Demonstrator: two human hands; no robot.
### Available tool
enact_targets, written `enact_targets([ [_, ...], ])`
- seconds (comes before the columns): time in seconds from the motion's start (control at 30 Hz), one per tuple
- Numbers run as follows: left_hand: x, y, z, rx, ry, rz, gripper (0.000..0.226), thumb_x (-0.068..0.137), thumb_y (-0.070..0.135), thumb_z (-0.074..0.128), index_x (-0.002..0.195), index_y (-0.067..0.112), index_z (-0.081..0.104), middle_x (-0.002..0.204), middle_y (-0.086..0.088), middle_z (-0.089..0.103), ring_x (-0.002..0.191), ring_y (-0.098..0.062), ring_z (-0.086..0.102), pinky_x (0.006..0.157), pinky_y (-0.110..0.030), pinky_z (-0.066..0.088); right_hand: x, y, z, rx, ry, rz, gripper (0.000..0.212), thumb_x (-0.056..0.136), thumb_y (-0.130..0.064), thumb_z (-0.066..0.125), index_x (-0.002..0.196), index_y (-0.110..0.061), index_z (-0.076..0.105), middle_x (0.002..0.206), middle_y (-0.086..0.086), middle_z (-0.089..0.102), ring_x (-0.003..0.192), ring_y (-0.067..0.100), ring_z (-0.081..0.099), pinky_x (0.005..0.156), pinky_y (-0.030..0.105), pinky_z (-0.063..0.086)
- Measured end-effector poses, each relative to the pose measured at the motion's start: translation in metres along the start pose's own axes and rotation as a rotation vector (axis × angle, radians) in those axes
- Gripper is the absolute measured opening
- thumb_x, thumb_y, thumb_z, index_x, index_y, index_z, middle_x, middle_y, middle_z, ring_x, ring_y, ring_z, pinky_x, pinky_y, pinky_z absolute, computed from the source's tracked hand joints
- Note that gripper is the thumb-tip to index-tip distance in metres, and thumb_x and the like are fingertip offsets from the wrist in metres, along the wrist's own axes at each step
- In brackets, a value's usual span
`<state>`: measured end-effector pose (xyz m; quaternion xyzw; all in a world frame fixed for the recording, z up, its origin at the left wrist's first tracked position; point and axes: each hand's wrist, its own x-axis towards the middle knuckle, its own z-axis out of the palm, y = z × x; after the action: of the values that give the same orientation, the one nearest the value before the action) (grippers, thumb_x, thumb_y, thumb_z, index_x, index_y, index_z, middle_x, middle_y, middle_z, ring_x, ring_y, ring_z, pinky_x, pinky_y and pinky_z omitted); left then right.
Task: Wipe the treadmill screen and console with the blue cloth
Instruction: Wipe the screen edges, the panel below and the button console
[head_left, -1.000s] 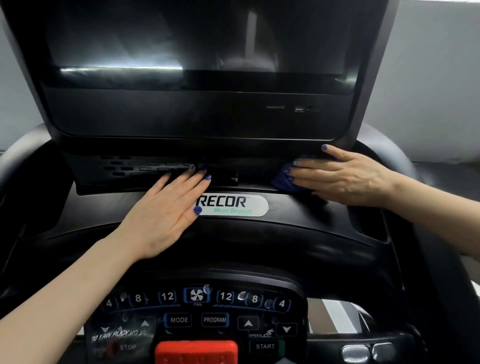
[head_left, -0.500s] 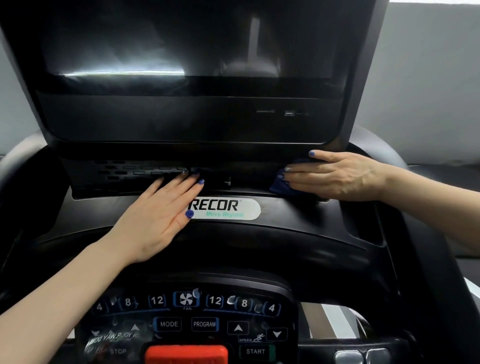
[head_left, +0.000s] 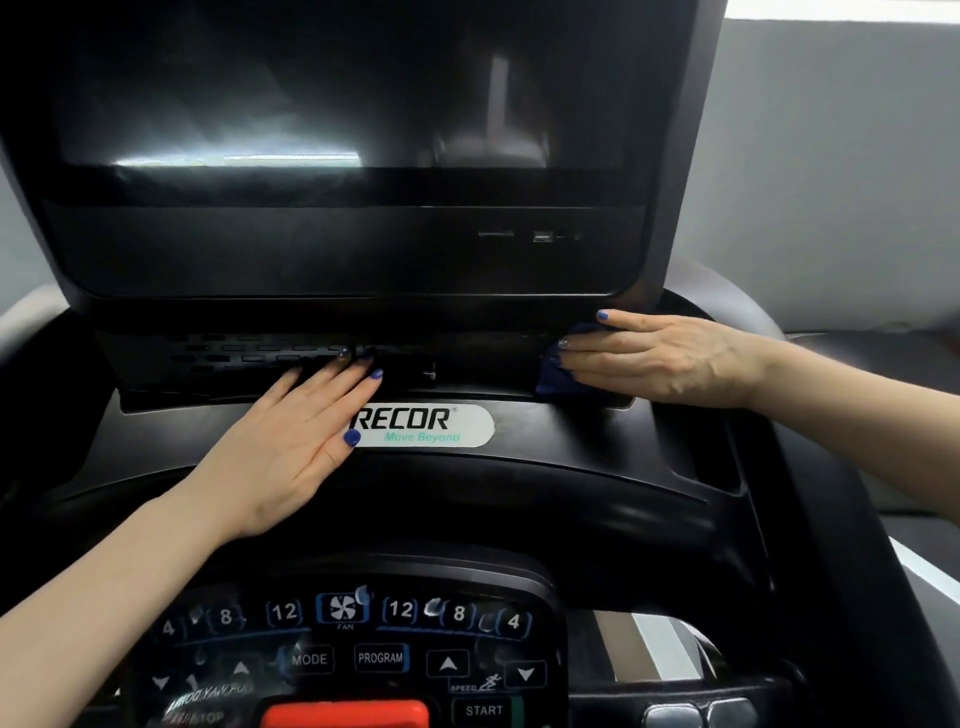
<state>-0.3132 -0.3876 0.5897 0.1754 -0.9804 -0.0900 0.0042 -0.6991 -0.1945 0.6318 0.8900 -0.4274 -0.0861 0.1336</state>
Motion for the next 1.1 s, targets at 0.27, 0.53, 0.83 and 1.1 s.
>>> enact_targets([
  [0.27, 0.000, 0.010, -0.007, 0.045, 0.018, 0.024, 0.057, 0.106, 0.047, 0.019, 0.159, 0.025, 0.019, 0.165, 0.005, 0.019, 0.152, -0.011, 0.015, 0.123, -0.029, 0.004, -0.032, -0.025, -0.014, 0.120, 0.261, 0.368, 0.039, 0.107, -0.011, 0.032, 0.121, 0.002, 0.065, 0.132, 0.014, 0.061, 0.127, 0.031, 0.052, 0.111, 0.047, 0.036],
  [0.53, 0.055, 0.054, -0.043, 0.083, 0.200, 0.213, 0.055, 0.102, 0.035, 0.035, 0.152, 0.011, 0.038, 0.163, -0.002, 0.028, 0.151, -0.014, 0.022, 0.121, -0.037, 0.020, 0.018, -0.047, -0.023, 0.156, 0.935, 1.106, 0.030, 0.089, 0.012, 0.051, 0.110, 0.003, 0.071, 0.119, 0.013, 0.066, 0.114, 0.033, 0.059, 0.107, 0.035, 0.042],
  [0.83, 0.125, 0.082, -0.070, 0.221, 0.287, 0.337, 0.056, 0.101, 0.032, 0.038, 0.153, 0.010, 0.036, 0.164, -0.006, 0.025, 0.152, -0.019, 0.018, 0.121, -0.044, 0.019, 0.098, -0.049, -0.005, 0.284, 1.267, 1.445, 0.033, 0.092, 0.005, 0.050, 0.123, 0.007, 0.061, 0.136, 0.021, 0.053, 0.130, 0.037, 0.047, 0.112, 0.043, 0.037],
  [1.1, 0.138, 0.076, -0.060, 0.290, 0.333, 0.384, 0.054, 0.101, 0.028, 0.041, 0.151, 0.008, 0.038, 0.163, -0.008, 0.026, 0.152, -0.022, 0.020, 0.122, -0.046, 0.019, 0.103, -0.050, 0.012, 0.236, 1.191, 1.445, 0.039, 0.095, -0.001, 0.050, 0.134, 0.007, 0.050, 0.146, 0.027, 0.040, 0.141, 0.040, 0.033, 0.117, 0.047, 0.028],
])
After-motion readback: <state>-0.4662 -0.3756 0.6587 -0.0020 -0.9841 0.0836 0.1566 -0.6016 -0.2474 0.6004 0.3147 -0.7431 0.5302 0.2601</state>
